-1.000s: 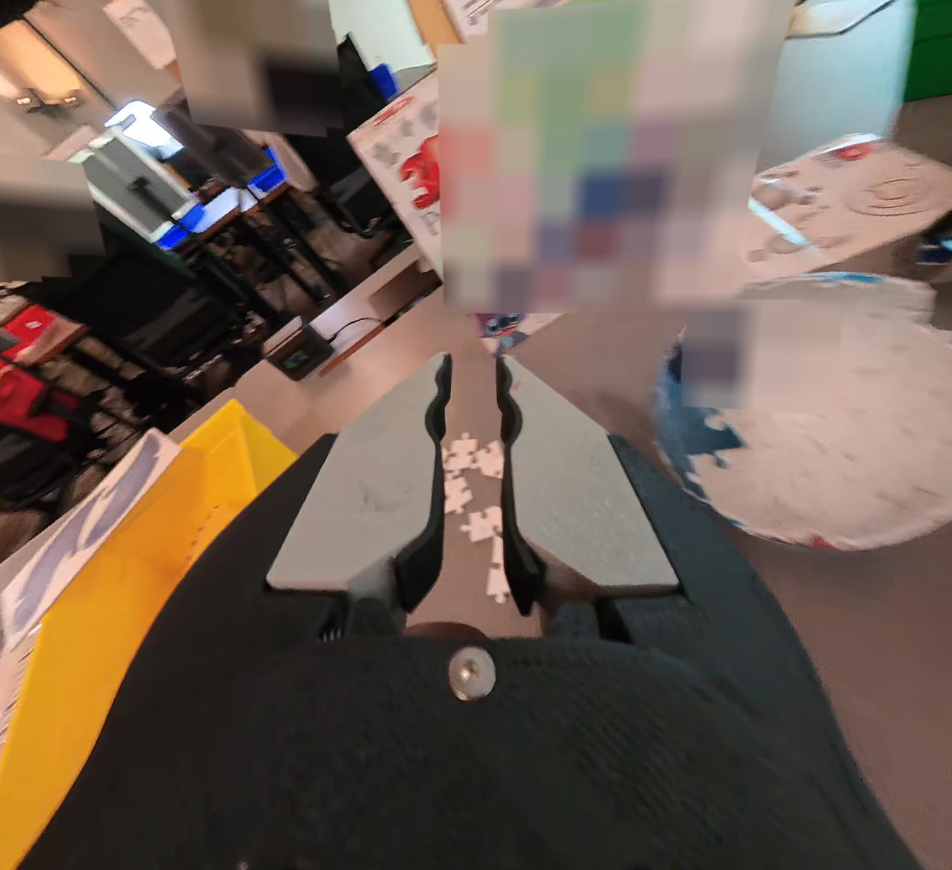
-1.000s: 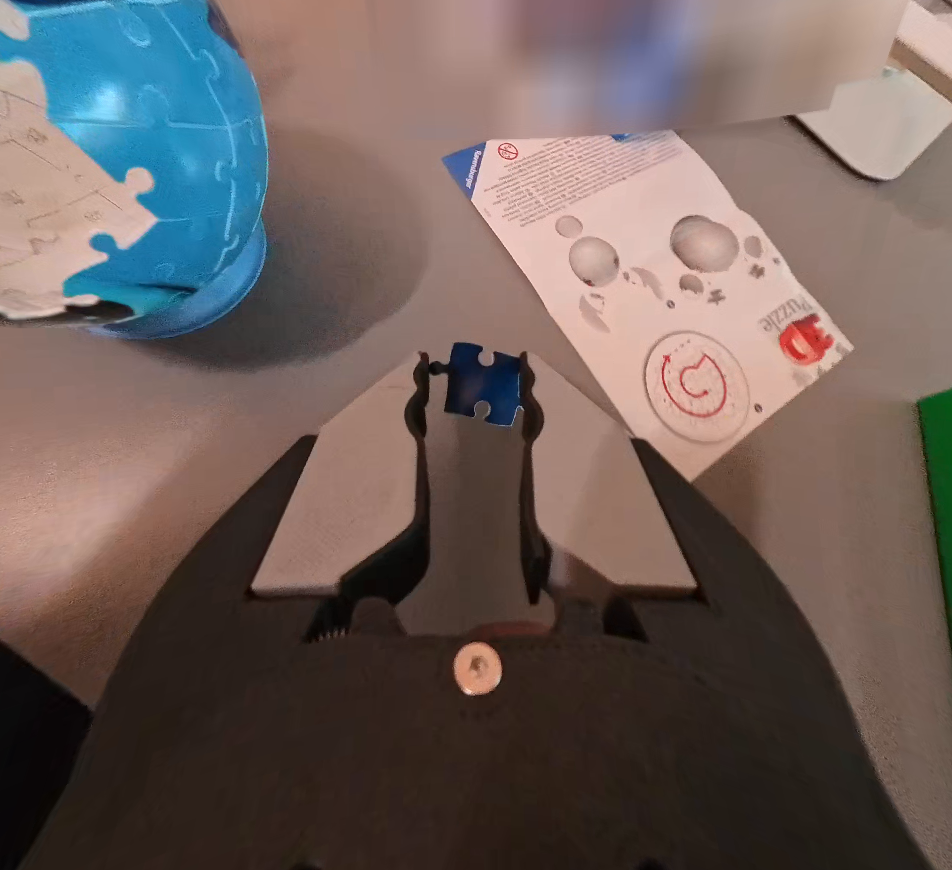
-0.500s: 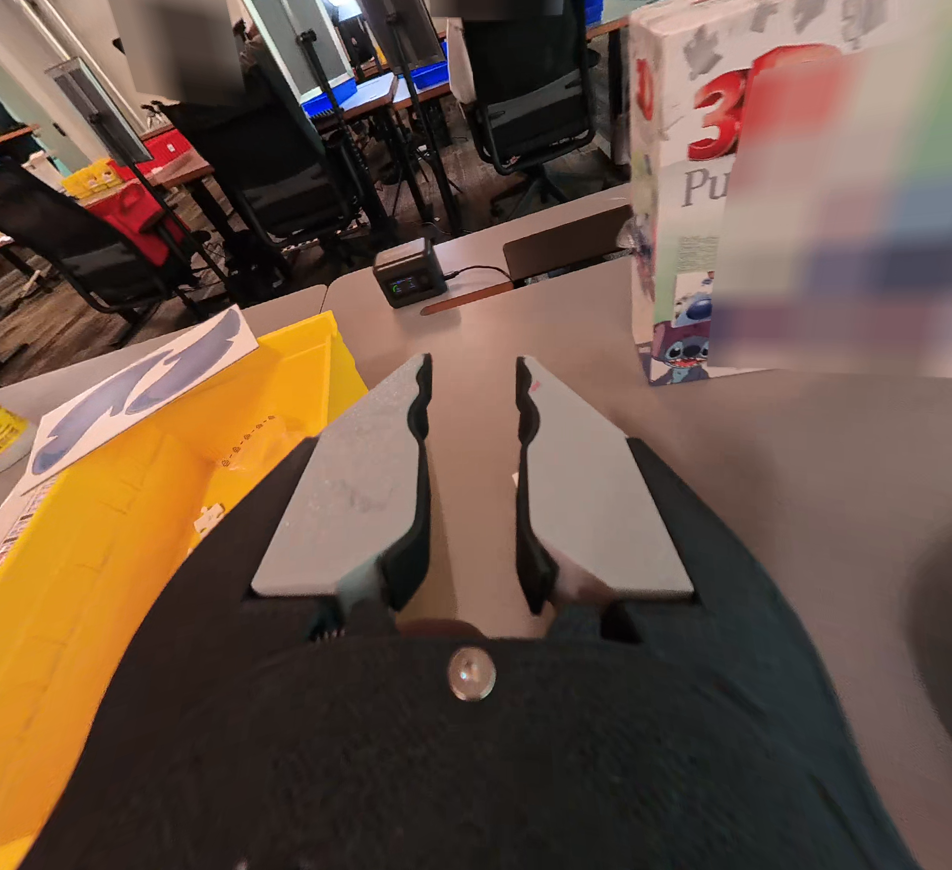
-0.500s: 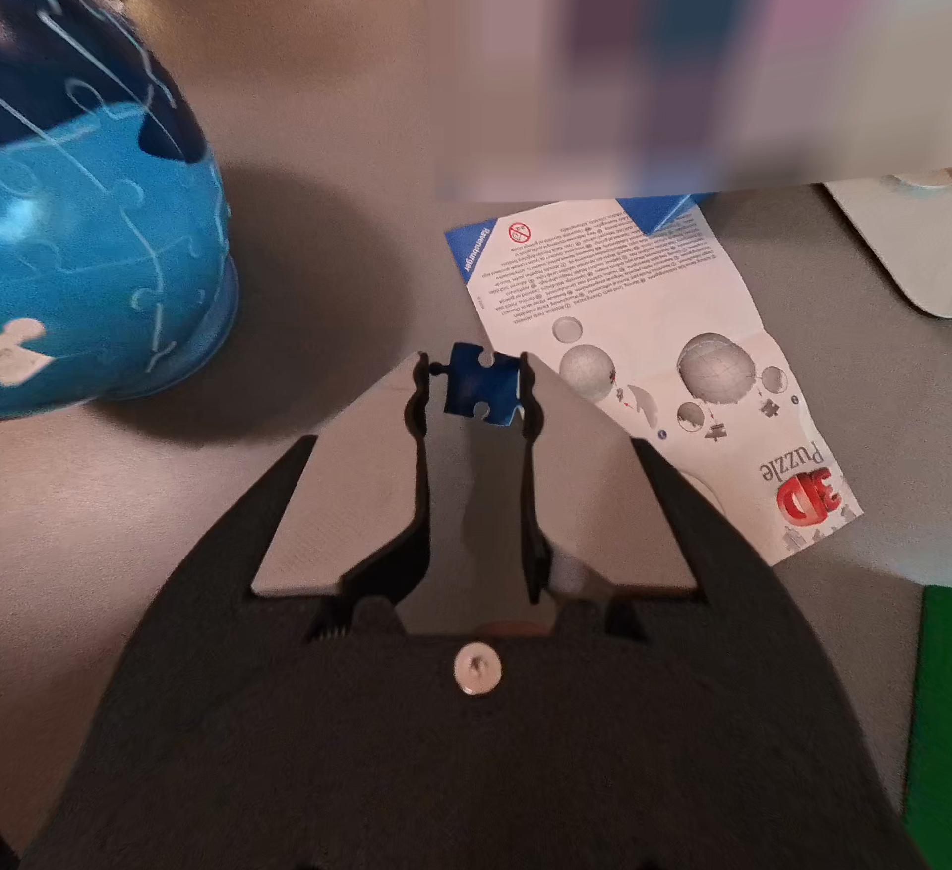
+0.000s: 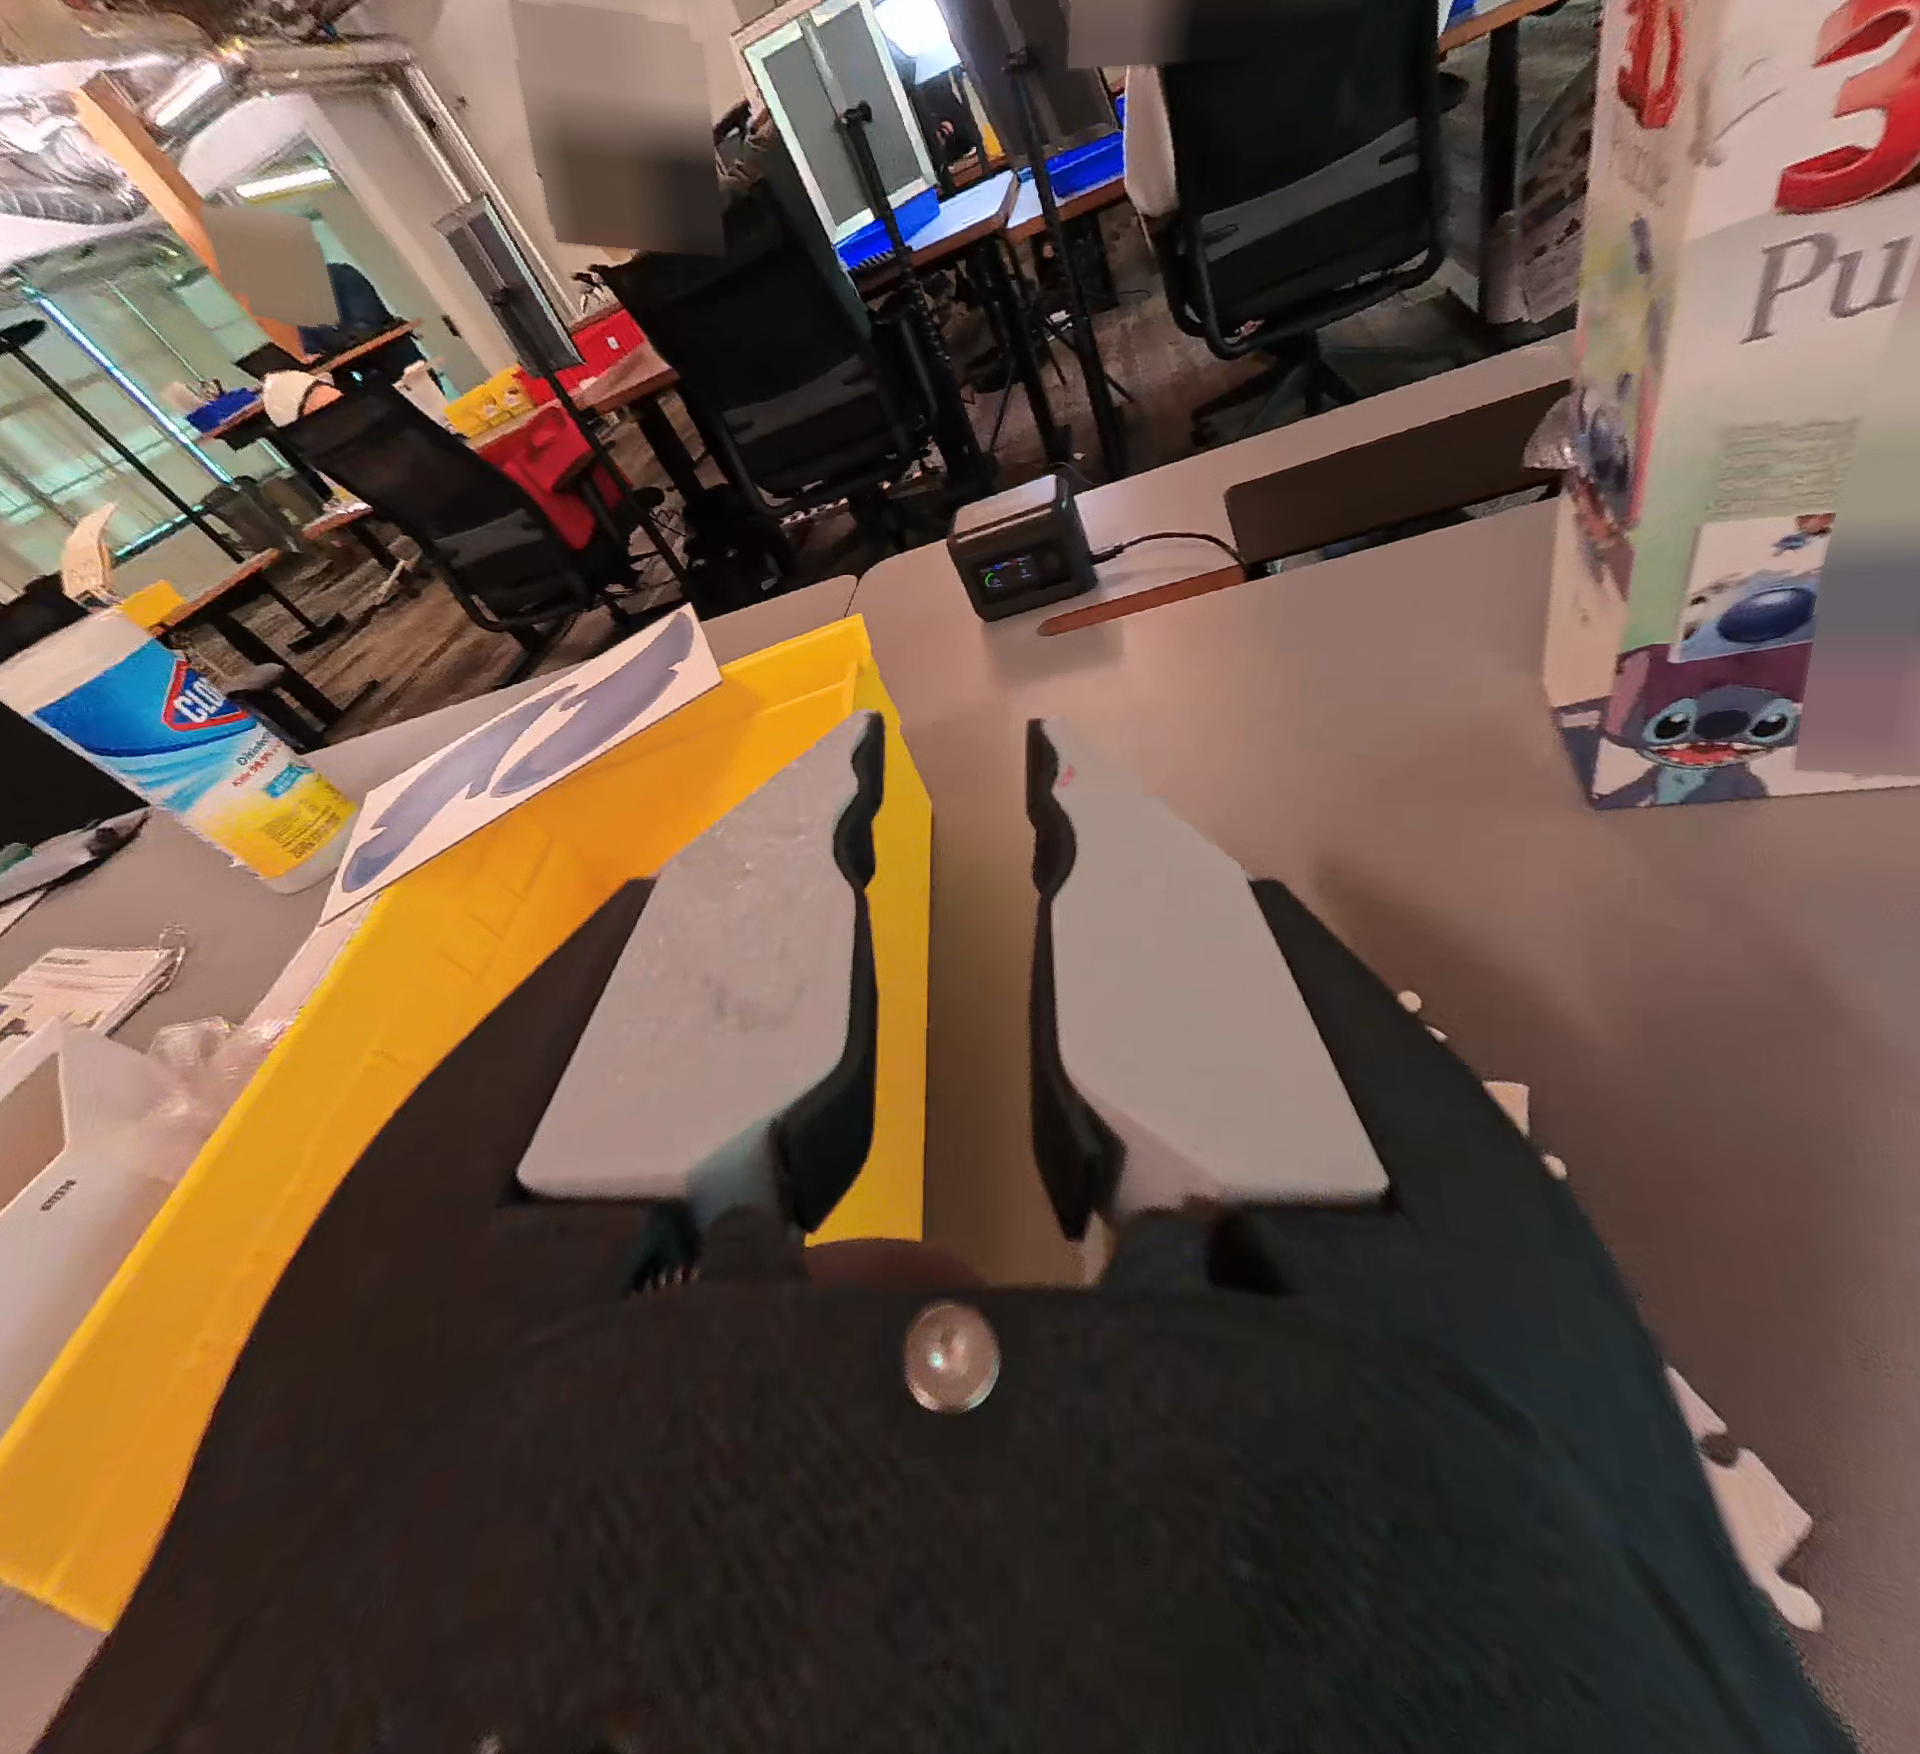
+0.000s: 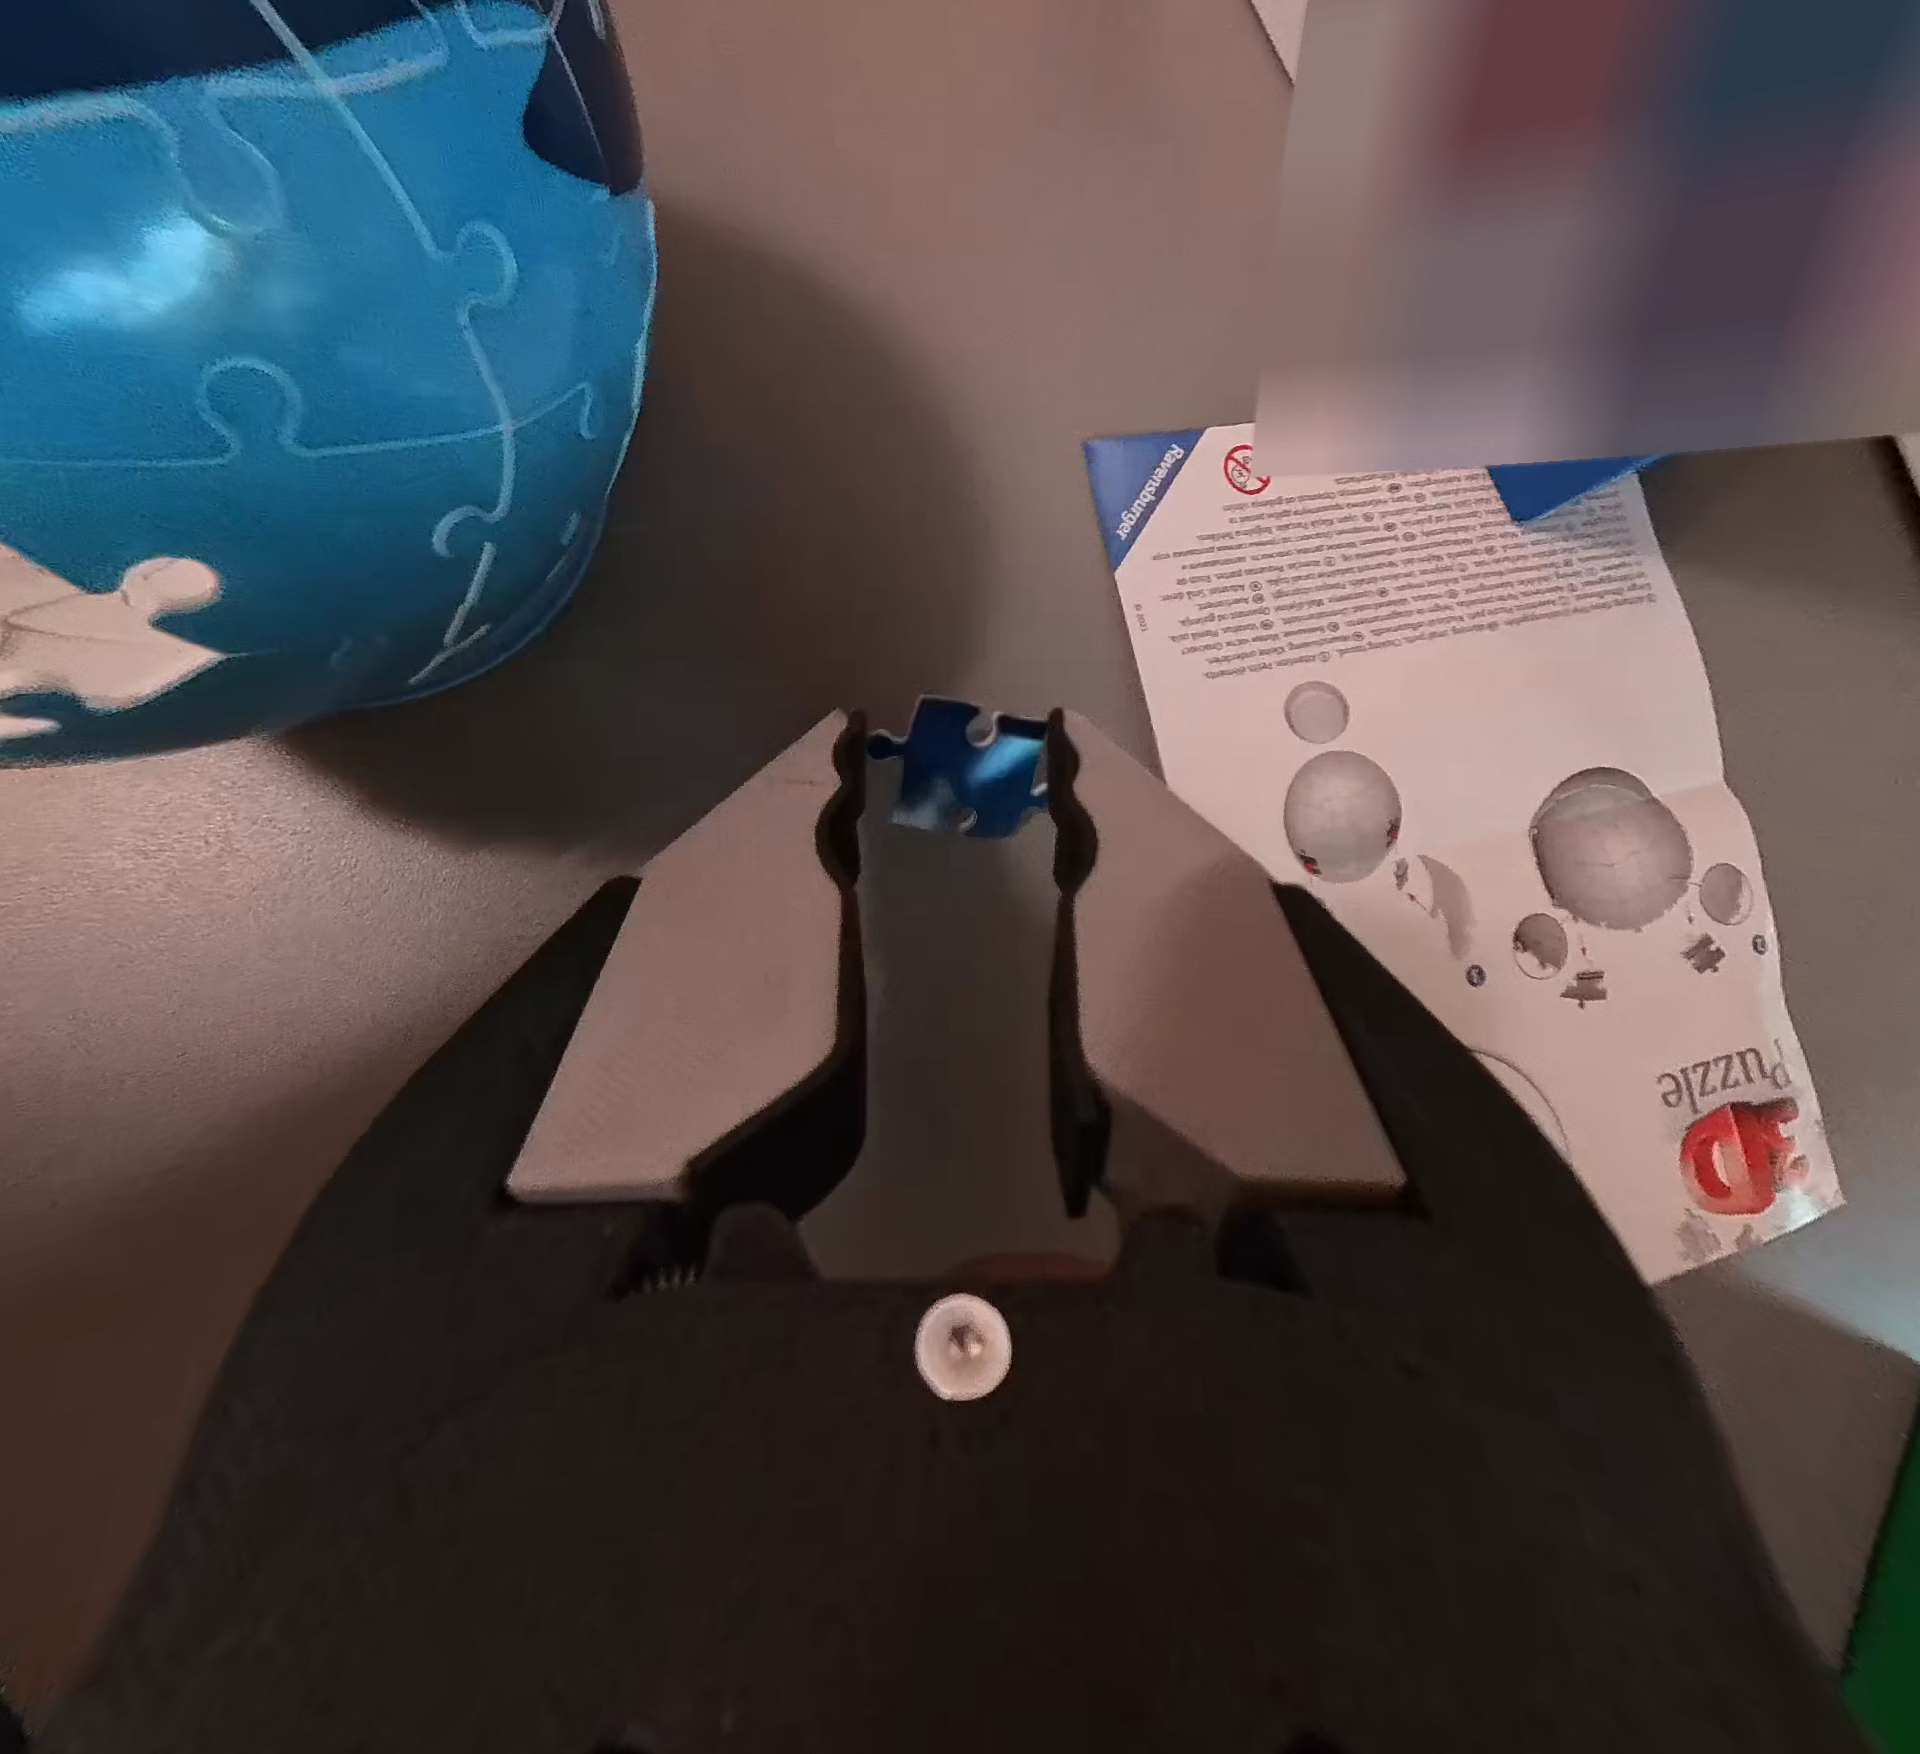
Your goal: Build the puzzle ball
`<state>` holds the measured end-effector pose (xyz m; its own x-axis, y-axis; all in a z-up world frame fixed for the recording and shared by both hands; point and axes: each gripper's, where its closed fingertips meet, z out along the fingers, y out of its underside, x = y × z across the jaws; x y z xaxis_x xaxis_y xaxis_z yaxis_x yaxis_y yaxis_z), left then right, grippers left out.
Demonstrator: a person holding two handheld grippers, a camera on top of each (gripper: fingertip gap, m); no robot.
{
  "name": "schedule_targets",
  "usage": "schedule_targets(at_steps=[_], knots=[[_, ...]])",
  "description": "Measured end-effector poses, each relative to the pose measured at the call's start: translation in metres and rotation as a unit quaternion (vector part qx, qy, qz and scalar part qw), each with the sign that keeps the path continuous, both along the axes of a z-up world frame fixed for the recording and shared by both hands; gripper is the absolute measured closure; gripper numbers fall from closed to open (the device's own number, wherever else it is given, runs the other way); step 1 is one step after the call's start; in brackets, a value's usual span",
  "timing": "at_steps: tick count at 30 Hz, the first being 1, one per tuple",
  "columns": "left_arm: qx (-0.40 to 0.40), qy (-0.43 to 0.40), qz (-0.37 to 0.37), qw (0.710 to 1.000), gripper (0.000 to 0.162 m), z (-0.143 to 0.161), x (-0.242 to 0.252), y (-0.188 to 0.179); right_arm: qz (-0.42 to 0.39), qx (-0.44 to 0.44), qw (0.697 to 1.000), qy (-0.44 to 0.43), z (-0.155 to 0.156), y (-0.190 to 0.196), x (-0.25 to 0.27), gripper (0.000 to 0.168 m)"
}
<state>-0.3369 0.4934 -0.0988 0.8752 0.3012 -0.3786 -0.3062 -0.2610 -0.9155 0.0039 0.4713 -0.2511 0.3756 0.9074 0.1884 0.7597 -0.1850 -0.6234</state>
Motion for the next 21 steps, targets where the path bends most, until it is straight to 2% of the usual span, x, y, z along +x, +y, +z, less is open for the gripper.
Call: schedule_targets(at_steps=[7, 10, 13, 16, 19, 21], knots=[[-0.016, -0.013, -0.013, 1.0, 0.136, -0.015, 0.002, 0.008, 0.041, -0.017, 0.999, -0.003, -0.007, 0.003, -0.002, 0.137], [-0.018, -0.07, -0.054, 0.996, 0.136, -0.028, 0.013, 0.015, 0.08, -0.029, 0.996, 0.02, -0.007, 0.003, -0.008, 0.136], [-0.023, -0.094, -0.08, 0.992, 0.135, -0.039, 0.025, 0.022, 0.105, -0.012, 0.993, 0.045, -0.006, 0.011, -0.01, 0.126], [-0.021, -0.096, -0.085, 0.991, 0.136, -0.042, 0.031, 0.034, 0.096, 0.021, 0.99, 0.106, 0.004, 0.026, -0.012, 0.109], [-0.024, -0.083, -0.077, 0.993, 0.137, -0.054, 0.028, 0.039, 0.082, -0.002, 0.975, 0.206, 0.031, 0.029, -0.024, 0.1], [-0.035, -0.092, -0.076, 0.992, 0.137, -0.06, 0.025, 0.041, 0.065, 0.002, 0.966, 0.249, 0.042, 0.037, -0.023, 0.105]])
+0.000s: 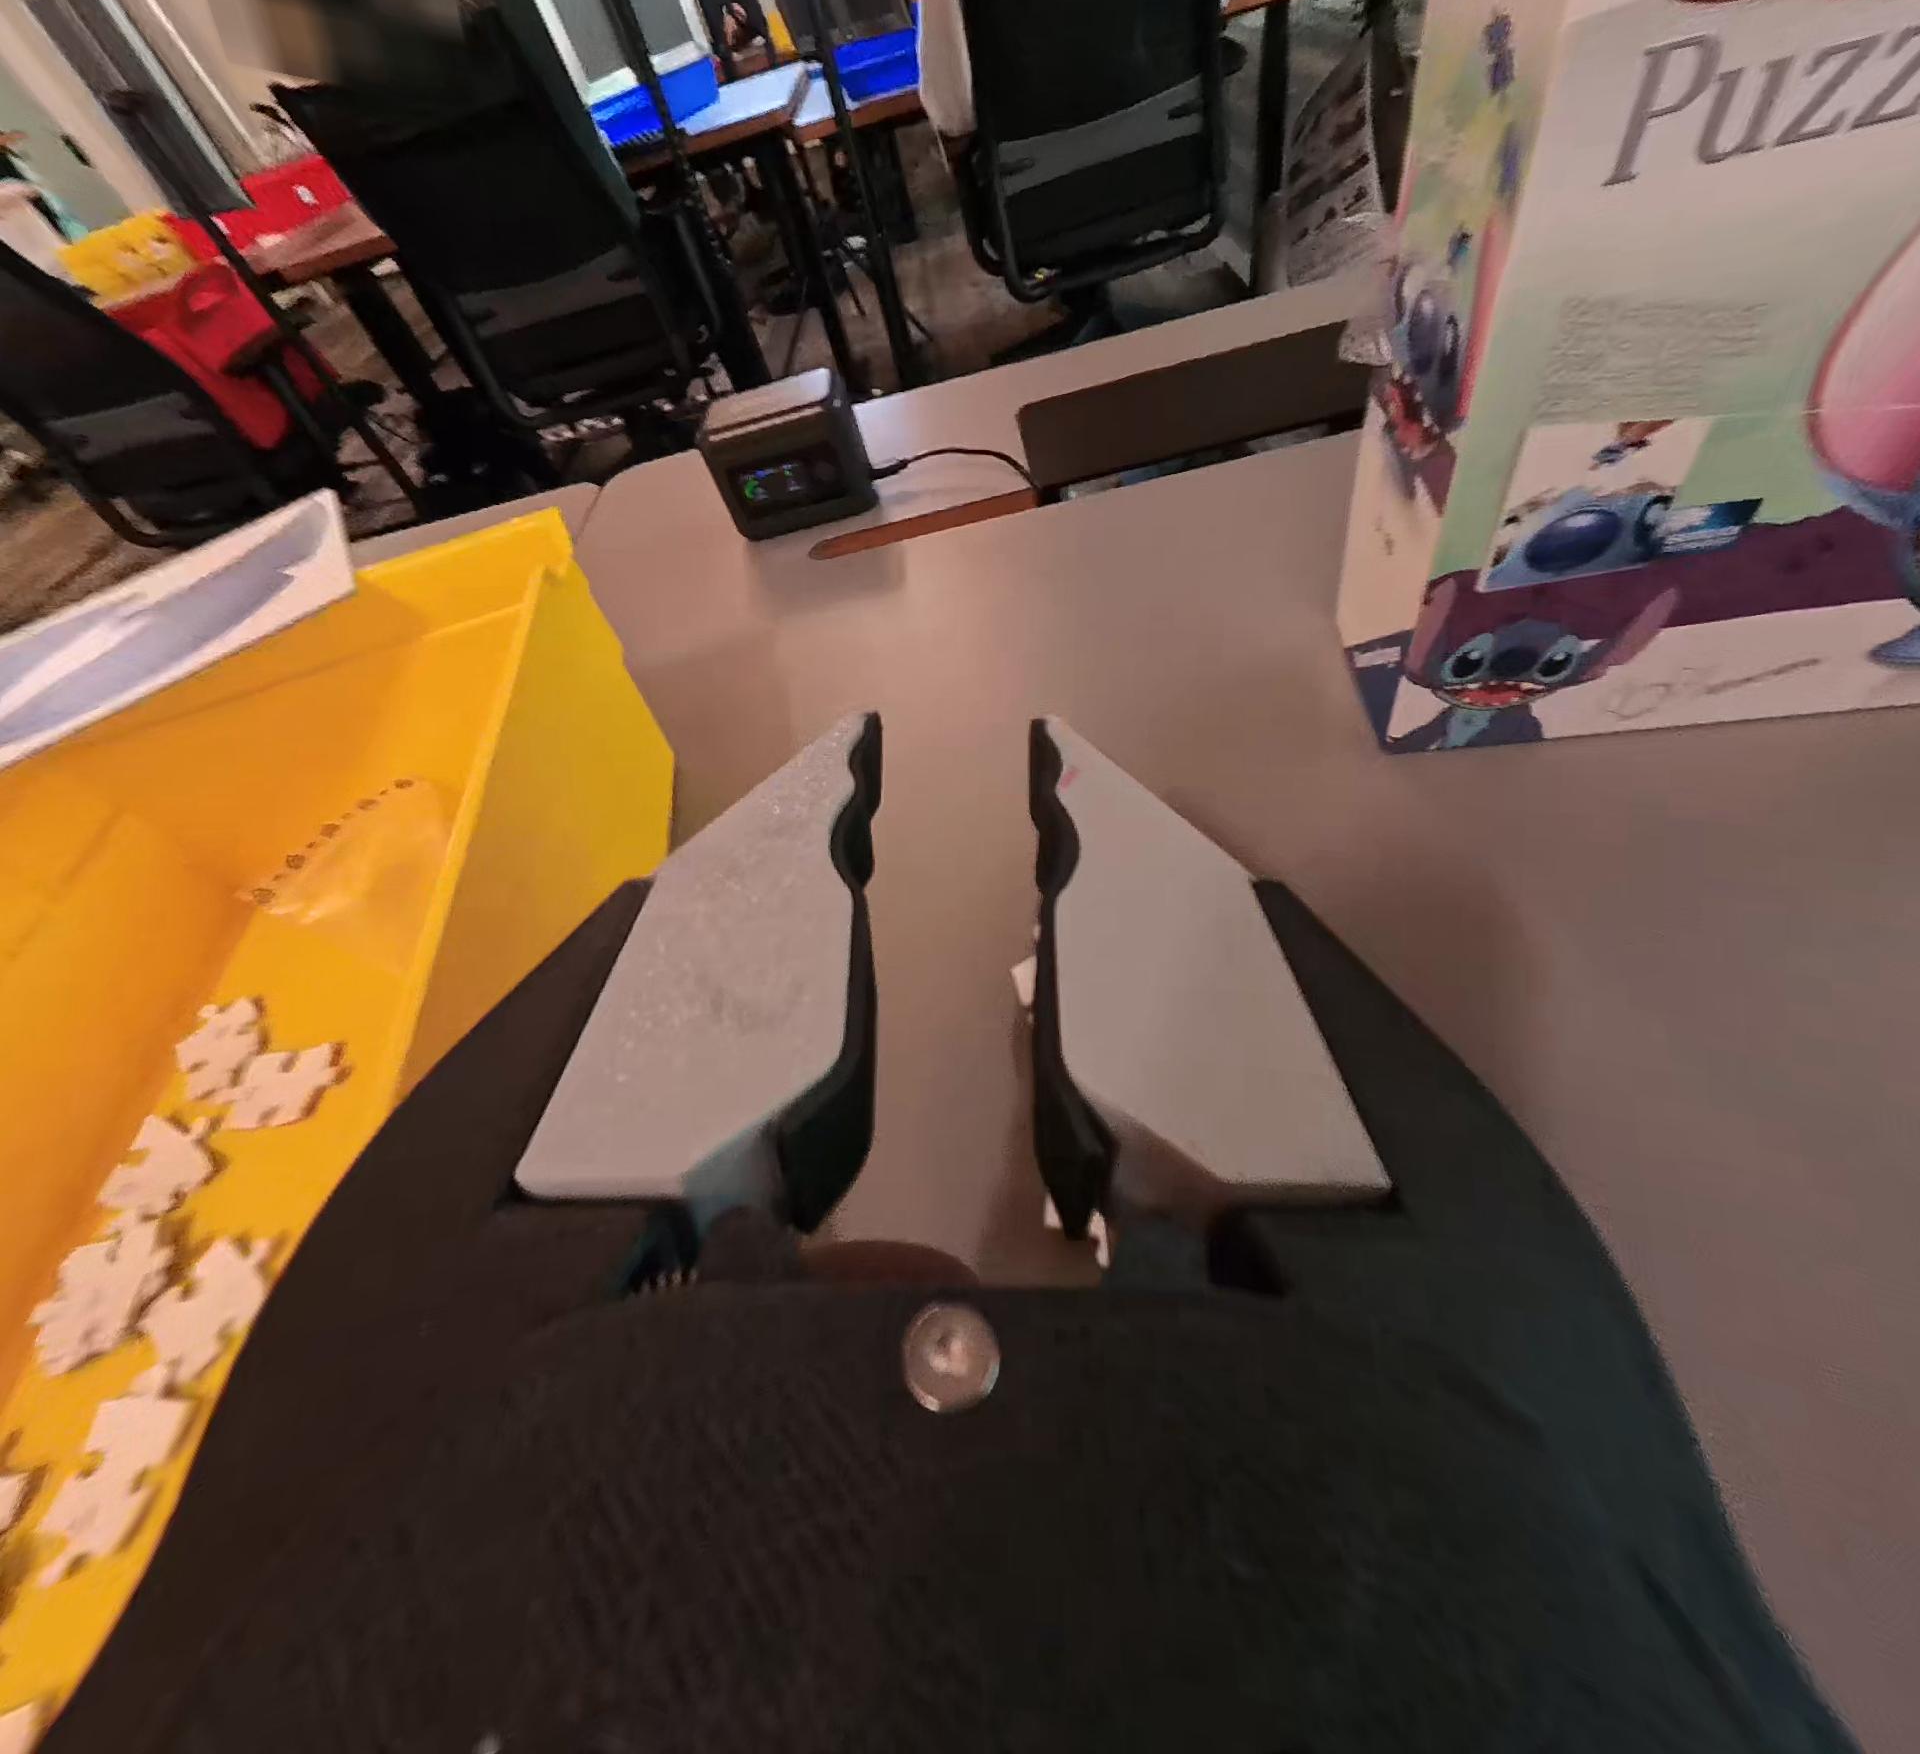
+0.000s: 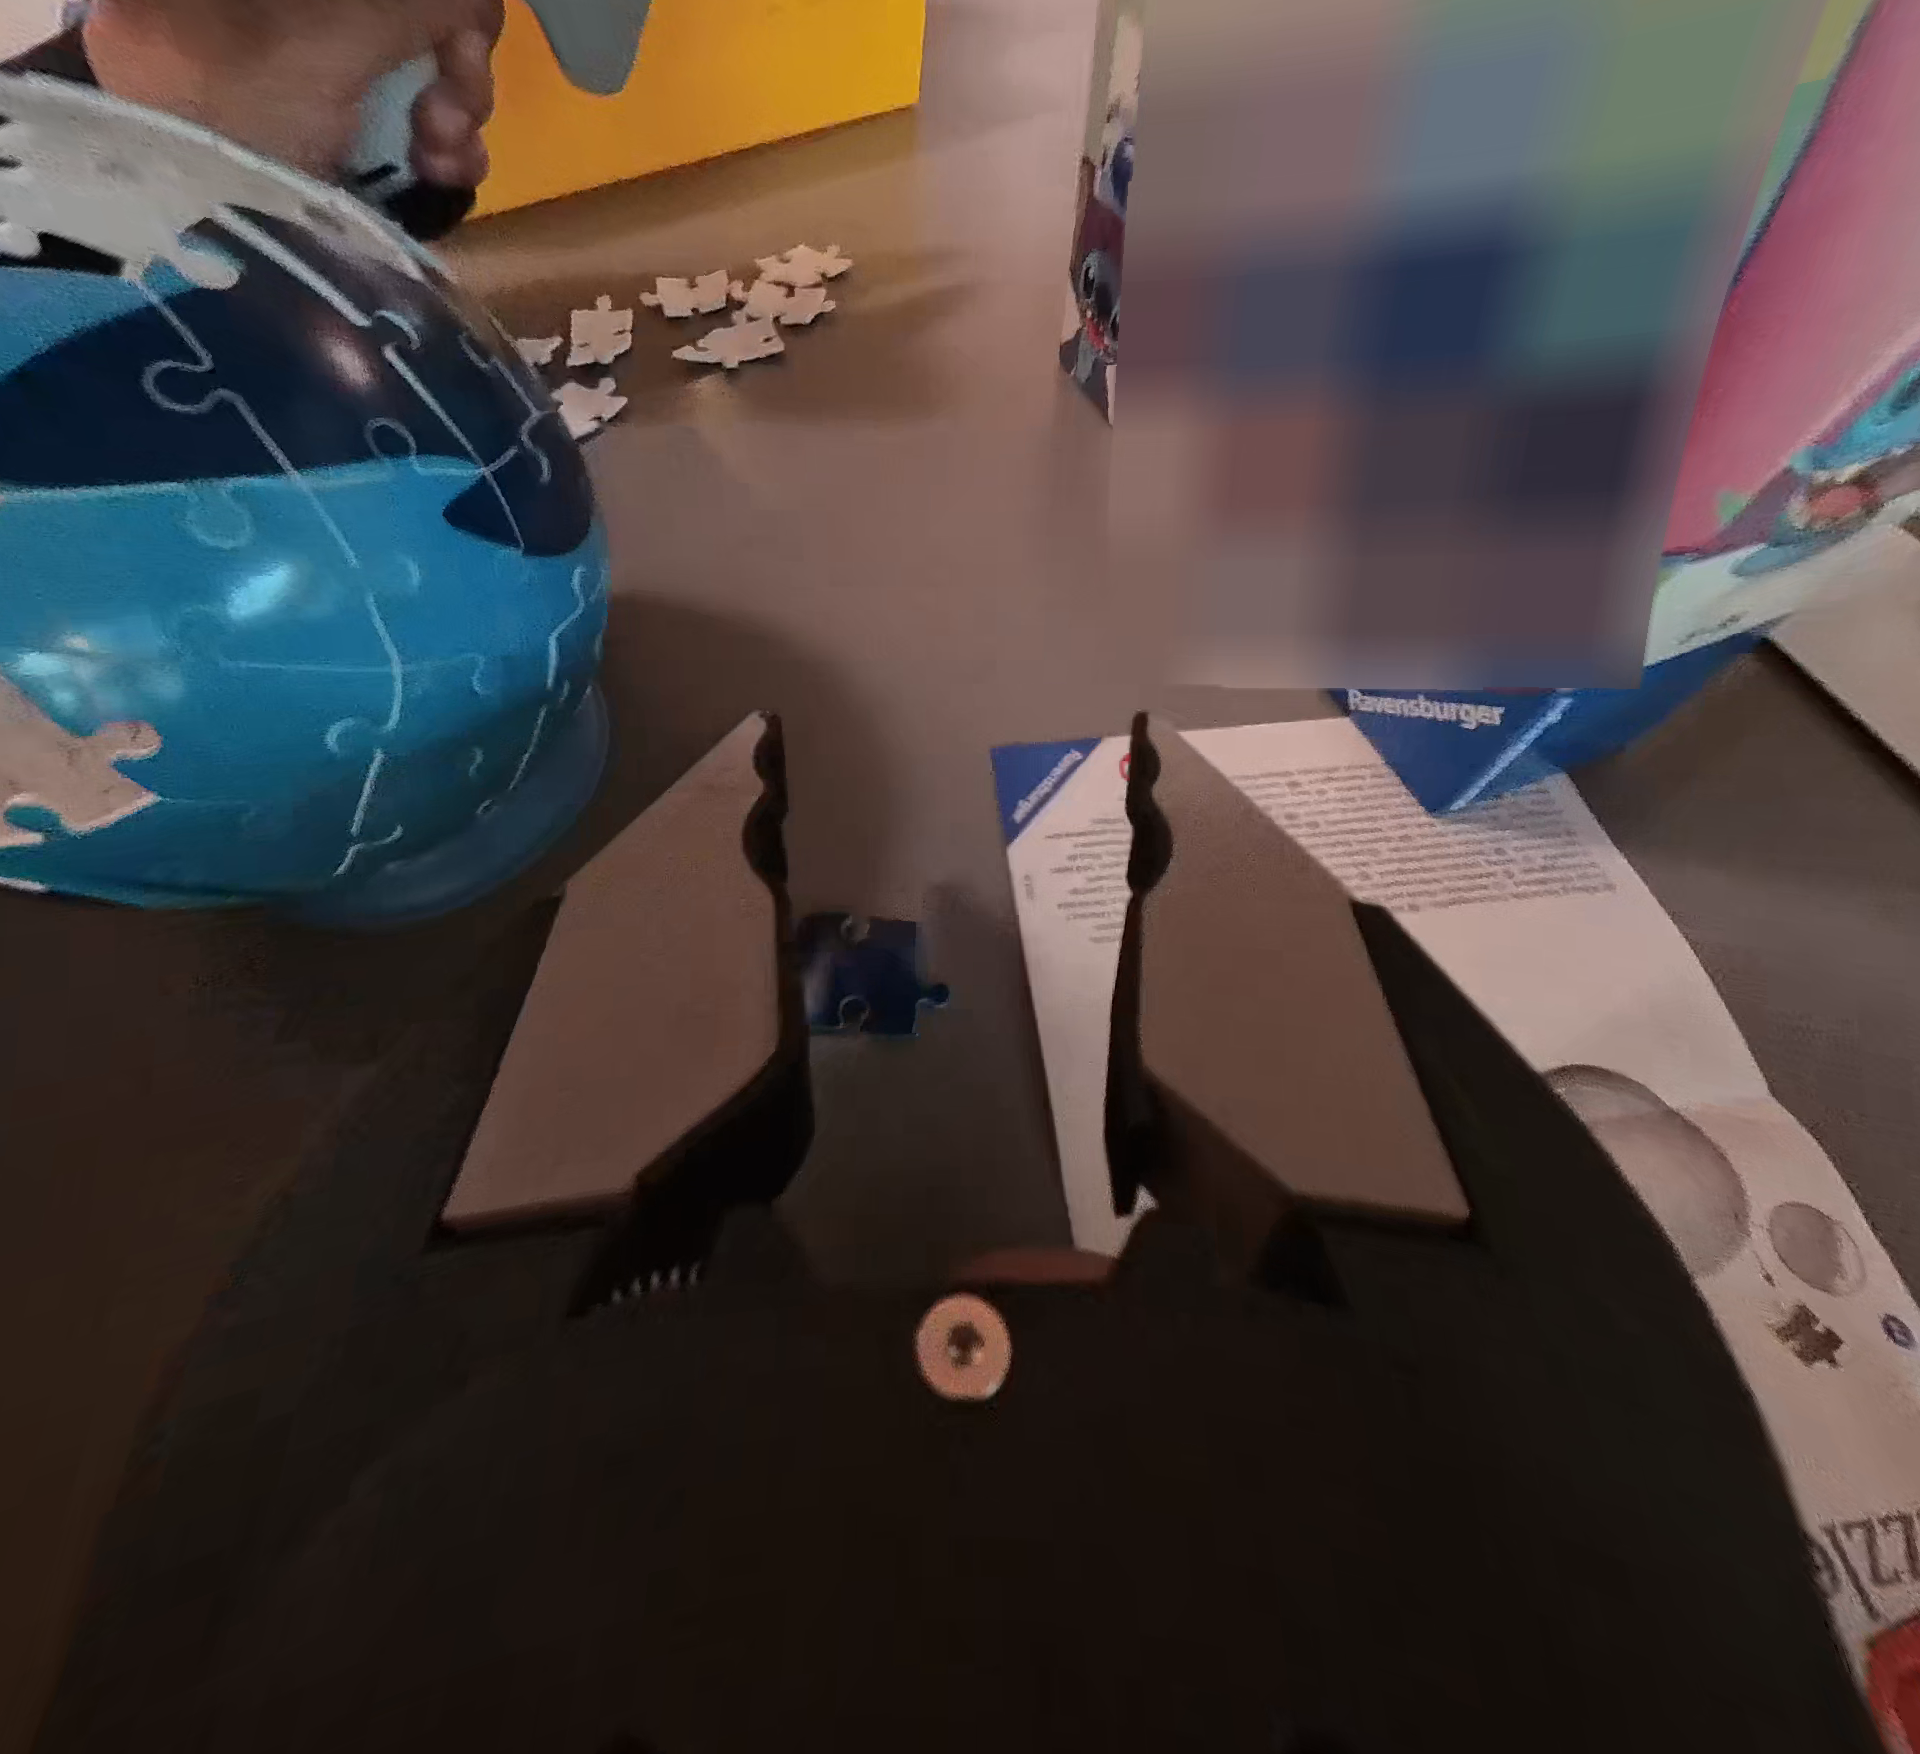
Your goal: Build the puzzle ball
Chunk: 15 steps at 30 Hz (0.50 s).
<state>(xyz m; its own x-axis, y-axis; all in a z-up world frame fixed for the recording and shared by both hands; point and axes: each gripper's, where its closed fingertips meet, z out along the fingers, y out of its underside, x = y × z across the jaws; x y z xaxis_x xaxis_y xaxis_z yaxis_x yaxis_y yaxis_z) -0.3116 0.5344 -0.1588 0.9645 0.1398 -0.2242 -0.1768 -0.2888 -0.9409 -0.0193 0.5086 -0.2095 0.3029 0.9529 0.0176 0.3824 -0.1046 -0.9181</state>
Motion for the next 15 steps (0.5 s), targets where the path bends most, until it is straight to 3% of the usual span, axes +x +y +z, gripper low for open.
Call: schedule_targets(at_steps=[5, 7, 12, 15], knots=[[-0.011, -0.002, -0.023, 1.0, 0.132, -0.001, 0.011, -0.006, -0.069, 0.024, 0.996, 0.049, 0.025, 0.02, 0.019, 0.095], [0.004, 0.002, -0.036, 0.999, 0.132, 0.009, 0.02, -0.012, -0.161, 0.094, 0.982, 0.033, 0.039, 0.041, 0.039, 0.1], [0.087, -0.01, -0.002, 0.996, 0.135, 0.044, 0.021, -0.039, -0.364, 0.207, 0.908, -0.027, 0.056, 0.07, 0.095, 0.103], [0.114, -0.04, 0.014, 0.993, 0.142, 0.041, 0.029, -0.073, -0.461, 0.244, 0.852, -0.052, 0.054, 0.059, 0.138, 0.104]])
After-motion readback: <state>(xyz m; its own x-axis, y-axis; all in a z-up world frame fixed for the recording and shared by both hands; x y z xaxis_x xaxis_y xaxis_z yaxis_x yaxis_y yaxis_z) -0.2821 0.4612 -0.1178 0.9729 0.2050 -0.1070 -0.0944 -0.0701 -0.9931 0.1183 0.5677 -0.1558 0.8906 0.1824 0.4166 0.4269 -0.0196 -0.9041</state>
